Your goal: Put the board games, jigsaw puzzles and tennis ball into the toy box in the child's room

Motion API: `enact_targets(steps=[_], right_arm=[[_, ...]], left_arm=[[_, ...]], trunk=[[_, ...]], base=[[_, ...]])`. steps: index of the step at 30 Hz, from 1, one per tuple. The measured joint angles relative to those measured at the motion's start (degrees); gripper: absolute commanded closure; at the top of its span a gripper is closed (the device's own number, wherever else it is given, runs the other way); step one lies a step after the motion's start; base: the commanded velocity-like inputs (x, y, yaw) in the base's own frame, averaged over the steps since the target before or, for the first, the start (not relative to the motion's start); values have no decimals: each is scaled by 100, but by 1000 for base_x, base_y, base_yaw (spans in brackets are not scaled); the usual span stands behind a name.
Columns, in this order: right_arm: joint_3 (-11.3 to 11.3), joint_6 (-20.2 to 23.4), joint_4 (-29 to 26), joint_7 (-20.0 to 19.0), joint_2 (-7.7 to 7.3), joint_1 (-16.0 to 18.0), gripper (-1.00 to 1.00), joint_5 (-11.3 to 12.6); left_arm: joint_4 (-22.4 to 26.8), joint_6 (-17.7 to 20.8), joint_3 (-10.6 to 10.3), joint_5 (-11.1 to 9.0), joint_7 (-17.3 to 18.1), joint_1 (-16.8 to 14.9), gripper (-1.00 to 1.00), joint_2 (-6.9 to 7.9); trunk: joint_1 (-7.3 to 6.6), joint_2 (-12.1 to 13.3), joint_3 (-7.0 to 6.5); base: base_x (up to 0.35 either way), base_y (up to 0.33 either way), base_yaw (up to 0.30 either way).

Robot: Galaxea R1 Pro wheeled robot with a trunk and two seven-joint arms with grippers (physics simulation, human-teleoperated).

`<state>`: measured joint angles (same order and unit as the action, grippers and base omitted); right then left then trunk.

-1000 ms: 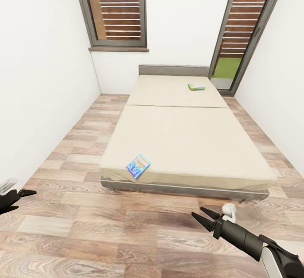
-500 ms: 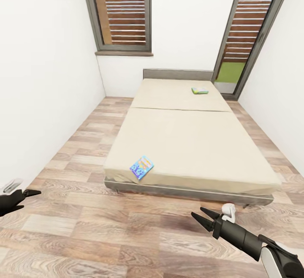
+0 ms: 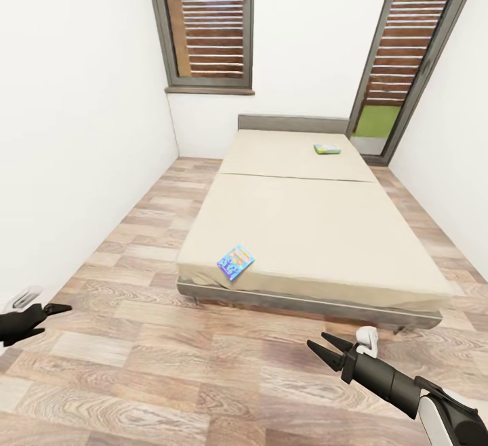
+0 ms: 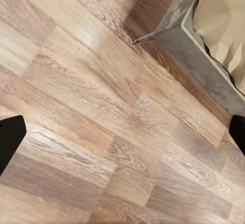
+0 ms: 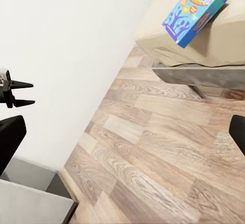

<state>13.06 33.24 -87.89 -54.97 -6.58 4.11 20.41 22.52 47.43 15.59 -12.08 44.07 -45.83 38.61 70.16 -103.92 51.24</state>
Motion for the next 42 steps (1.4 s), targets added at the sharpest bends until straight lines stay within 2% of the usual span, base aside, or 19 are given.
enact_targets(steps=[15,23,28,34,37,42], right_arm=[[1,0,-1,-2,0,-1,-100,0],[1,0,-1,0,0,-1,-100,1],[1,0,0,1,0,-1,-100,0],[0,0,0,1,0,0,-100,0],[0,0,0,1,0,0,-100,0],[0,-6,0,45,4,0,-100,-7]], left_arm=[[-1,-113,-17,5,0,7,-100,-24],[-1,-139,-164,5,-2,7,-100,-27],[-1,-262,-274,7,10,8,-100,-107],[-1,-367,-310,9,22,8,-100,-170],[0,-441,-319,14,123,8,-100,-185],[3,-695,-330,34,647,45,-100,-190]], trunk=[[0,0,-50],[0,0,-117],[0,0,-161],[0,0,-212],[0,0,-223],[0,0,-229]], base=[[-4,0,-21],[0,0,-101],[0,0,-91],[0,0,-34],[0,0,-9],[0,0,-3]])
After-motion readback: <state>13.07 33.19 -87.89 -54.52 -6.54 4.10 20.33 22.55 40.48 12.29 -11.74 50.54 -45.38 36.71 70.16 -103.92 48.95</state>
